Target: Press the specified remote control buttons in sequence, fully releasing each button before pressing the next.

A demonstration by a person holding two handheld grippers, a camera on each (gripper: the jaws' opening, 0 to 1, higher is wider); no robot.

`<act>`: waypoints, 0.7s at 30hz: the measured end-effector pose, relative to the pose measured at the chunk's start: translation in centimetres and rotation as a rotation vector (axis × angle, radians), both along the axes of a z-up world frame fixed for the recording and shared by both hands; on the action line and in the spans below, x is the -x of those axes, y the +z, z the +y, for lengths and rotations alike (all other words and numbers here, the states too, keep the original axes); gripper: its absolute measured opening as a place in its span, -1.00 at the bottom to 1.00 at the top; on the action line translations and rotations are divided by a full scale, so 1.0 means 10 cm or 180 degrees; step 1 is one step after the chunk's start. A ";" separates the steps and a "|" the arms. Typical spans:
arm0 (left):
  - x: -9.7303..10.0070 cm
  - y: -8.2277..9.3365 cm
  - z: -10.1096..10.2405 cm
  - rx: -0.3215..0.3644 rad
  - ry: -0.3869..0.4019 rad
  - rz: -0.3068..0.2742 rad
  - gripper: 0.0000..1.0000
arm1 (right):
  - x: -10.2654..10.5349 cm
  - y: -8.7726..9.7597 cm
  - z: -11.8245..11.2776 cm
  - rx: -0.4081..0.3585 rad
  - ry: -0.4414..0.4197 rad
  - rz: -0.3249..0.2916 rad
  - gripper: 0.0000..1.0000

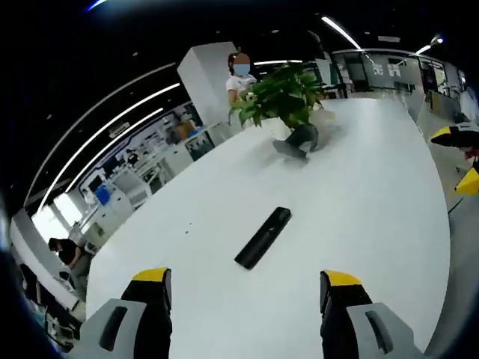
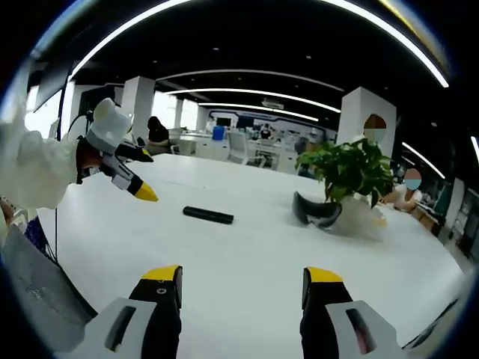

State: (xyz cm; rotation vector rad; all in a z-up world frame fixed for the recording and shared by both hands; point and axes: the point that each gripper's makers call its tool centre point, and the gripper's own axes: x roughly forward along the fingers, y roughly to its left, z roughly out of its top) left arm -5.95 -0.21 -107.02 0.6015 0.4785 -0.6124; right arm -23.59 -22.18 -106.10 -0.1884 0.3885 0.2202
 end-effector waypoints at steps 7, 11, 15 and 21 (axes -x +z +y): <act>-0.21 -0.23 -0.09 -0.0232 -0.0230 0.0203 0.62 | 0.00 -0.03 -0.02 0.0018 -0.0032 0.0041 0.26; -0.33 -0.34 -0.15 -0.0336 -0.0353 0.0228 0.59 | 0.00 -0.05 -0.02 0.0031 -0.0032 0.0071 0.25; -0.46 -0.48 -0.20 -0.0398 -0.0434 0.0320 0.54 | 0.00 -0.07 -0.01 0.0063 -0.0018 0.0097 0.24; -0.62 -0.68 -0.21 -0.0574 -0.0556 0.0483 0.46 | 0.00 -0.10 -0.02 0.0086 -0.0033 0.0141 0.23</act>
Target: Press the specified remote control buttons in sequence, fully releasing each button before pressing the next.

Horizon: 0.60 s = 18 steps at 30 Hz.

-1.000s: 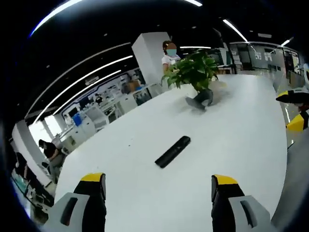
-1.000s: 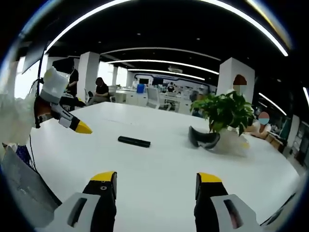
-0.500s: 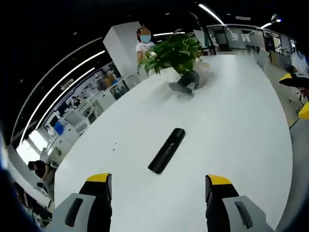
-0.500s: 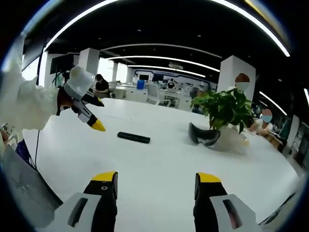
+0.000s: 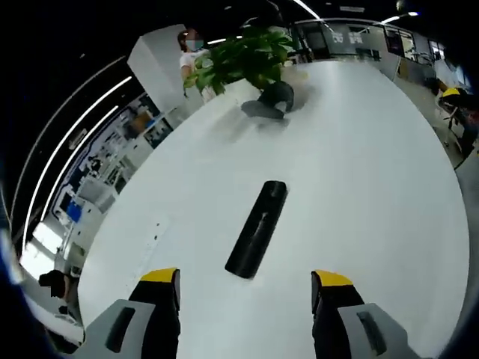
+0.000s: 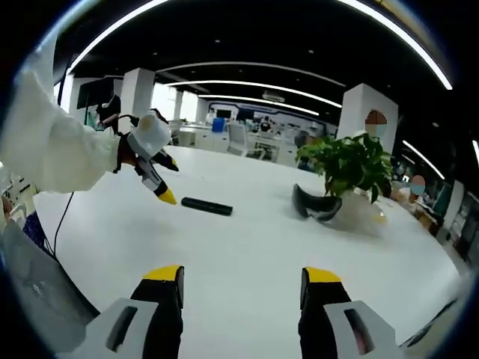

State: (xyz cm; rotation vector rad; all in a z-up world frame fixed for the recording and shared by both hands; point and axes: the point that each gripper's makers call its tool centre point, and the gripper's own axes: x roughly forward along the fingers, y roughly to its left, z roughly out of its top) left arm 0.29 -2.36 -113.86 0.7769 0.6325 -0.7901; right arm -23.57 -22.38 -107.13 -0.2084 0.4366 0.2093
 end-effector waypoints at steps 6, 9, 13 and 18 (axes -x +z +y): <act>-0.11 -0.17 -0.04 -0.0148 -0.0155 0.0060 0.44 | 0.00 -0.03 0.00 0.0036 0.0000 0.0040 0.22; -0.14 -0.21 -0.06 -0.0176 -0.0190 0.0076 0.44 | 0.00 -0.03 0.00 0.0043 0.0001 0.0047 0.21; -0.17 -0.30 -0.08 -0.0295 -0.0249 0.0118 0.41 | 0.00 -0.05 0.00 0.0043 0.0007 0.0078 0.20; -0.25 -0.35 -0.10 -0.0272 -0.0223 0.0174 0.40 | 0.00 -0.08 0.00 0.0073 0.0022 0.0108 0.19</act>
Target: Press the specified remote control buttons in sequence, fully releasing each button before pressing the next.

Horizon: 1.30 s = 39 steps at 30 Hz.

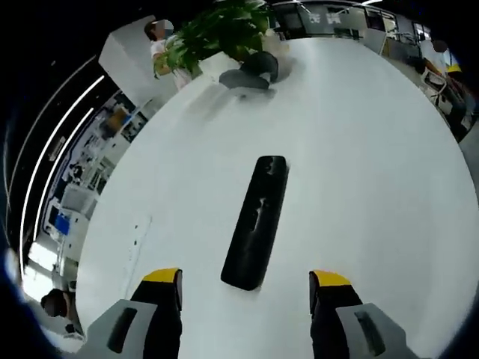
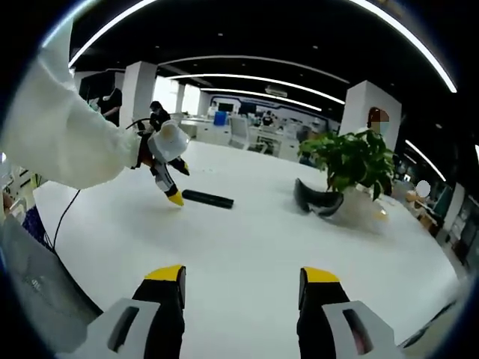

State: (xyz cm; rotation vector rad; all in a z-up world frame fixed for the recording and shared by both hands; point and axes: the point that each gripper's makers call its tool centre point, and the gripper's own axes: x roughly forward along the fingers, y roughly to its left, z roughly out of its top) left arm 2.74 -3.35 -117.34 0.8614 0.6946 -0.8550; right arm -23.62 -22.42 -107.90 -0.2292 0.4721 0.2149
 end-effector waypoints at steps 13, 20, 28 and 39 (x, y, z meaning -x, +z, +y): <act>-0.05 -0.15 -0.07 -0.0198 -0.0257 0.0483 0.21 | 0.00 -0.02 0.00 0.0012 0.0003 0.0044 0.17; -0.14 -0.22 -0.05 -0.0200 -0.0198 0.0953 0.24 | 0.01 -0.05 0.02 0.0033 0.0037 0.0083 0.16; -0.12 -0.27 -0.05 -0.0146 -0.0135 0.1297 0.27 | 0.01 -0.06 0.01 0.0042 0.0023 0.0093 0.16; -0.07 -0.26 -0.02 -0.0236 -0.0226 0.1357 0.29 | 0.02 -0.08 0.02 0.0068 0.0037 0.0126 0.15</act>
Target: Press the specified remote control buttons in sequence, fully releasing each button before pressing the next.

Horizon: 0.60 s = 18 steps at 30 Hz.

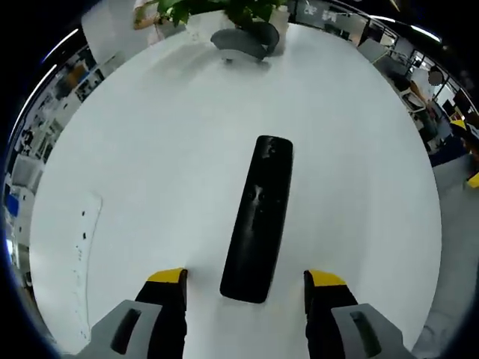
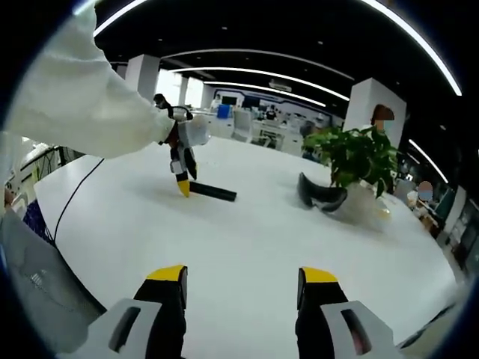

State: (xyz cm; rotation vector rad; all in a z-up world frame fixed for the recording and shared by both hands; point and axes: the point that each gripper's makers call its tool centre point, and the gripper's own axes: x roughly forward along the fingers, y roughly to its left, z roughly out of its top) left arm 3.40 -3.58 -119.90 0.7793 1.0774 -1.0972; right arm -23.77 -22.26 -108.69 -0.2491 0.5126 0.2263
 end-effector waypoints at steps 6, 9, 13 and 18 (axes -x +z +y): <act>0.01 0.00 0.02 -0.0048 -0.0116 0.0012 0.26 | 0.00 0.00 0.00 0.0002 0.0004 0.0001 0.14; 0.05 0.02 0.01 -0.0026 -0.0201 0.0002 0.18 | 0.00 0.00 0.00 0.0003 0.0003 -0.0006 0.14; 0.10 0.02 0.01 -0.0049 -0.0336 0.0001 -0.05 | 0.00 0.01 0.01 -0.0001 0.0010 -0.0013 0.13; 0.15 0.02 0.00 -0.0032 -0.0366 -0.0009 -0.17 | 0.01 0.02 0.02 -0.0003 0.0026 -0.0030 0.12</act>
